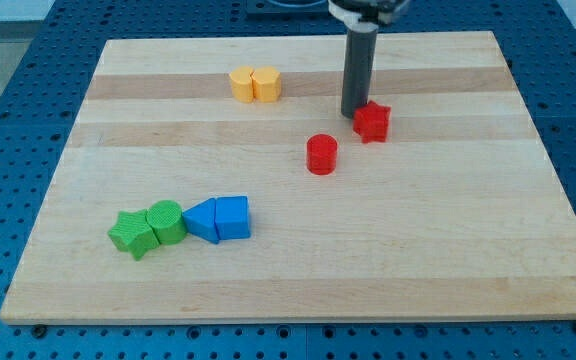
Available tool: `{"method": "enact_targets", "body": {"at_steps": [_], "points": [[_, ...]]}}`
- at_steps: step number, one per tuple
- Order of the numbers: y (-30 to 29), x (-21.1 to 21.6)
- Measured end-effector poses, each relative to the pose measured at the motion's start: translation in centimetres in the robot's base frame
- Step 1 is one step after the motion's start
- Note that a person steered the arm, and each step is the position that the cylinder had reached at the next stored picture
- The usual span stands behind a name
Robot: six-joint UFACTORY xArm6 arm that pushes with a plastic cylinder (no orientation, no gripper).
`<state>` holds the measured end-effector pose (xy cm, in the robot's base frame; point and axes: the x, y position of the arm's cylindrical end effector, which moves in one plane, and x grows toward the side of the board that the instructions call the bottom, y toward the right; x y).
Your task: Push red star into red circle
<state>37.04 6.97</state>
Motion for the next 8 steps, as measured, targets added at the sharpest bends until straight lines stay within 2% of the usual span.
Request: {"method": "enact_targets", "body": {"at_steps": [1,2,4,6,7,8], "points": [[0.0,3.6],[1.4,3.3],[11.9,-1.0],[22.8,-1.5],[20.6,0.8],[13.3,2.4]]}}
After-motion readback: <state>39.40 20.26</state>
